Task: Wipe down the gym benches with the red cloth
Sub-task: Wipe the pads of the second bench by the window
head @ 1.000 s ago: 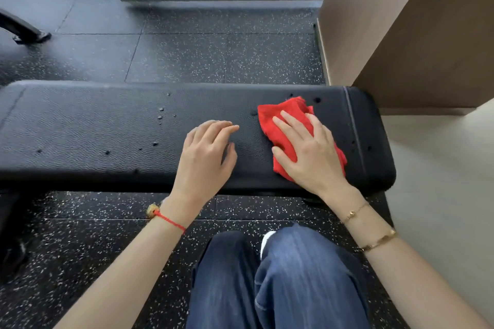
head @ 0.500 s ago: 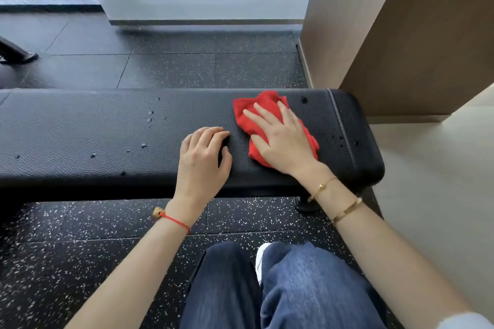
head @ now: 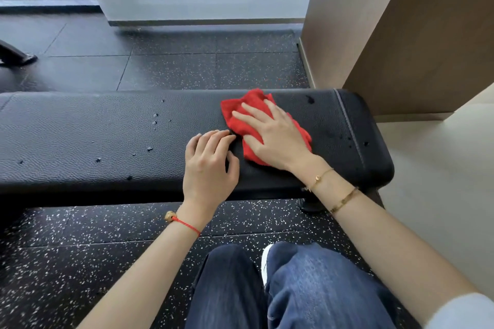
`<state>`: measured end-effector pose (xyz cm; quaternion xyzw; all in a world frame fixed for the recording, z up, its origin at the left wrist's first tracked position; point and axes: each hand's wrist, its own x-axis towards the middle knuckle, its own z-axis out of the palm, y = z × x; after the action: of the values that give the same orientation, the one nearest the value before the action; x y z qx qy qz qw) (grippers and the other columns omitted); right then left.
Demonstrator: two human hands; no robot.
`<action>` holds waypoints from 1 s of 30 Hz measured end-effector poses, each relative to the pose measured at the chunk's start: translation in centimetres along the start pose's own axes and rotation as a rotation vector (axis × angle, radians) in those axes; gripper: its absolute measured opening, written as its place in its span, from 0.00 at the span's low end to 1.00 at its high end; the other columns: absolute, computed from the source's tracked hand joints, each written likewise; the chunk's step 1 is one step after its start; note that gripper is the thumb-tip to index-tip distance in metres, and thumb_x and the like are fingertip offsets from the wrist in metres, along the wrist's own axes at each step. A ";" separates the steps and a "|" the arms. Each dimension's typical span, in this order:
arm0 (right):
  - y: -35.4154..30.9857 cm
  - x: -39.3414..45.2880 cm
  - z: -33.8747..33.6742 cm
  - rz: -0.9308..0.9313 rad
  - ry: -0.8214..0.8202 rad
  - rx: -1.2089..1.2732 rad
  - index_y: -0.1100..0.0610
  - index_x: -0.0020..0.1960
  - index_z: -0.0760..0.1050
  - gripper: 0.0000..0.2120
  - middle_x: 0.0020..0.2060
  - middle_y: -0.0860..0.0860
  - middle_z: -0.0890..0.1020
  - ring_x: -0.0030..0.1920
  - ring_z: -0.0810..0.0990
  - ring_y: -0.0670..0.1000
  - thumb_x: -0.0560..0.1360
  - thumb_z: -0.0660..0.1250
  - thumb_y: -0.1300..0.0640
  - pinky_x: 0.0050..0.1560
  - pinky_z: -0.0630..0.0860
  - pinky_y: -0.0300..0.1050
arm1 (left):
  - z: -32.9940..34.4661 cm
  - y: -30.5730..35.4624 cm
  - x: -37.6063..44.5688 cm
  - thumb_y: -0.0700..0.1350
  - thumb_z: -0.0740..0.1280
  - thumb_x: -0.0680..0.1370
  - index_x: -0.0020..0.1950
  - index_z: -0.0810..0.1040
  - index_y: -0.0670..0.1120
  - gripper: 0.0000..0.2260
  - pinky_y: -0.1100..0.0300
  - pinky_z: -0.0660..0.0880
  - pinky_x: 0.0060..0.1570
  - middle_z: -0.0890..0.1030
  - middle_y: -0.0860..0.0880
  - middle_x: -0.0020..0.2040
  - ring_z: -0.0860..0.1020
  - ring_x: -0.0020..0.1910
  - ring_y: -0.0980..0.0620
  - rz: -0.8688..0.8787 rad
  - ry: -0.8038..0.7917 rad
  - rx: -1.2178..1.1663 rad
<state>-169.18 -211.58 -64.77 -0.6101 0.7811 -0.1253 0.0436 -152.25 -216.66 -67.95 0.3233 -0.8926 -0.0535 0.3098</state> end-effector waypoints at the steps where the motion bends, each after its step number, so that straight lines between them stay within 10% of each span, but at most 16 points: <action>1: 0.2 -0.8 0.0 -0.033 0.005 -0.005 0.40 0.74 0.63 0.26 0.76 0.41 0.64 0.76 0.58 0.58 0.77 0.60 0.46 0.77 0.53 0.55 | 0.0 -0.2 0.0 0.41 0.63 0.76 0.58 0.82 0.43 0.14 0.43 0.70 0.67 0.83 0.48 0.60 0.79 0.62 0.45 0.001 0.003 -0.002; 9: 7.5 0.6 -2.0 0.418 0.074 -0.010 0.40 0.76 0.61 0.24 0.77 0.43 0.60 0.77 0.54 0.61 0.79 0.57 0.47 0.78 0.47 0.55 | -0.6 -0.1 0.1 0.40 0.64 0.77 0.58 0.81 0.44 0.11 0.44 0.66 0.71 0.82 0.49 0.60 0.78 0.63 0.47 0.018 -0.029 -0.026; 18: 0.6 -2.4 -0.2 -0.003 -0.007 -0.005 0.39 0.75 0.62 0.27 0.76 0.41 0.62 0.77 0.56 0.58 0.77 0.61 0.46 0.77 0.51 0.56 | -1.8 -2.7 -0.1 0.40 0.65 0.76 0.57 0.81 0.45 0.11 0.45 0.68 0.69 0.82 0.48 0.59 0.78 0.60 0.45 0.020 0.027 -0.001; 26: 5.7 -1.2 -1.6 0.384 0.057 -0.035 0.41 0.77 0.59 0.25 0.78 0.43 0.59 0.77 0.53 0.61 0.80 0.56 0.45 0.78 0.47 0.55 | -0.6 -3.1 -0.9 0.41 0.62 0.77 0.57 0.81 0.45 0.12 0.46 0.68 0.68 0.82 0.49 0.58 0.77 0.60 0.46 -0.002 0.066 -0.025; 30: 0.7 0.4 0.0 0.246 0.025 -0.073 0.41 0.77 0.58 0.26 0.78 0.43 0.59 0.77 0.54 0.62 0.79 0.56 0.44 0.77 0.49 0.56 | -0.5 -3.1 -1.0 0.42 0.62 0.76 0.57 0.81 0.45 0.13 0.46 0.68 0.68 0.82 0.49 0.58 0.77 0.60 0.47 -0.007 0.081 -0.021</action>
<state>-169.93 -211.83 -64.95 -0.5091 0.8547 -0.0979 0.0265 -149.66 -218.39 -68.95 0.3248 -0.8777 -0.0509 0.3488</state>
